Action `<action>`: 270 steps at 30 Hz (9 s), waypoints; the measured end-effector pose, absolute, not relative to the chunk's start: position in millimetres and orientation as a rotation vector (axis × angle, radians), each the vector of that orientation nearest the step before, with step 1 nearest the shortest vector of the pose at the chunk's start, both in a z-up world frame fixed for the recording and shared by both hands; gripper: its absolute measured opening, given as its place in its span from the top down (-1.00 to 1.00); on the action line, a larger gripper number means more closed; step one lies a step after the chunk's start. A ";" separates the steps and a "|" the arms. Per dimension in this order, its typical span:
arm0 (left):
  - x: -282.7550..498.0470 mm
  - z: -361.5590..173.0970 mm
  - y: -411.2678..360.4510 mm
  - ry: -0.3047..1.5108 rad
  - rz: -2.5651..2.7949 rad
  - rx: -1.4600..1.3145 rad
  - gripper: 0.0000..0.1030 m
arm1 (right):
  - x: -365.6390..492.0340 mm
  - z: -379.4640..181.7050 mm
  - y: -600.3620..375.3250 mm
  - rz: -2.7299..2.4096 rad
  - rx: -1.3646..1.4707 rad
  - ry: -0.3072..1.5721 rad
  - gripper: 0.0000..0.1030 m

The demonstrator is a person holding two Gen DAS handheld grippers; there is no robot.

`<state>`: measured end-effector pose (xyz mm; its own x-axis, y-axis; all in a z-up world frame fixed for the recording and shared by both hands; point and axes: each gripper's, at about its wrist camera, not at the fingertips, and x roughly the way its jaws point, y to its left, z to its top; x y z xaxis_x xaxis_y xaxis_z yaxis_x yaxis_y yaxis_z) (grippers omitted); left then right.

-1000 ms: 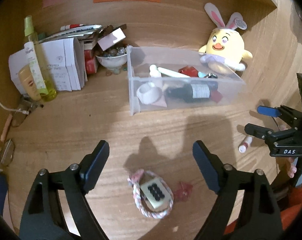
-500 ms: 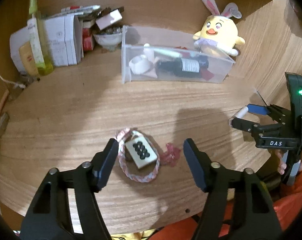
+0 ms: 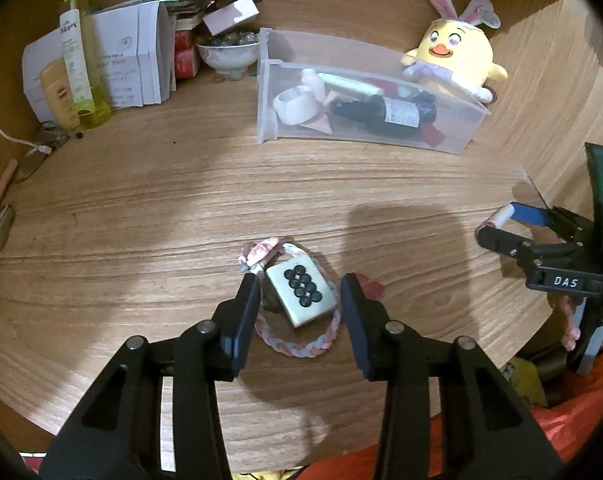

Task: Organize objects
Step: 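Grasp the white red-capped tube with the right tool while the left grasps the dotted tag, then carry the white tube and dotted tag over the clear bin with both tools, then open both tools to drop the white tube and tag into the bin, then withdraw both tools toward the pink braided cord and the small pink clip, then grasp the pink braided cord with the left tool while the right grasps the pink clip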

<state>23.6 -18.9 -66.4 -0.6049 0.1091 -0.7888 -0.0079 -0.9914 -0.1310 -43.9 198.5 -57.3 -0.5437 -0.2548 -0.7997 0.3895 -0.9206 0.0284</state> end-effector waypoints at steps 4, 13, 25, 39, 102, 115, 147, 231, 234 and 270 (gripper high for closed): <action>20.8 -67.8 -18.6 -0.158 2.767 -1.360 0.19 | -44.4 -57.7 198.9 -2.478 1.215 0.195 -0.71; 15.5 -65.8 -11.6 -0.076 2.794 -1.356 0.53 | -44.1 -57.8 200.1 -2.491 1.186 0.159 -0.61; 15.0 -41.9 -18.7 -0.157 2.843 -1.245 0.53 | -41.4 -44.6 201.2 -2.500 1.118 0.133 -0.61; -11.5 -10.8 -11.5 -0.211 2.852 -1.075 0.53 | -51.5 -11.4 184.7 -2.504 0.998 0.119 -0.61; -150.9 -17.5 -21.4 -0.210 2.759 -1.154 0.53 | -180.9 -9.2 148.7 -2.507 1.029 0.158 -0.62; -143.5 -11.5 -14.9 -0.197 2.759 -1.121 0.28 | -180.6 -9.2 148.3 -2.479 1.071 0.134 -0.63; -33.6 16.5 -34.9 -0.161 2.871 -1.031 -0.60 | -56.5 9.6 111.6 -2.352 0.935 0.242 -0.69; 1.9 -67.1 -18.5 -0.053 2.638 -1.294 -0.14 | -54.1 -66.6 60.0 -2.132 1.084 0.390 0.51; -4.8 -71.7 -15.0 -0.037 2.631 -1.310 -0.14 | -53.6 -65.4 59.9 -2.144 1.069 0.393 0.60; -26.6 -6.4 -27.2 -0.109 2.857 -1.072 0.95 | -76.3 8.8 148.1 -2.414 0.913 0.205 0.63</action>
<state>-26.6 -27.2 -6.4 -0.7500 0.1073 -0.6526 -0.0571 -0.9936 -0.0978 -76.3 148.1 8.8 -0.6212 -0.4379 -0.6499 0.5410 -0.8396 0.0486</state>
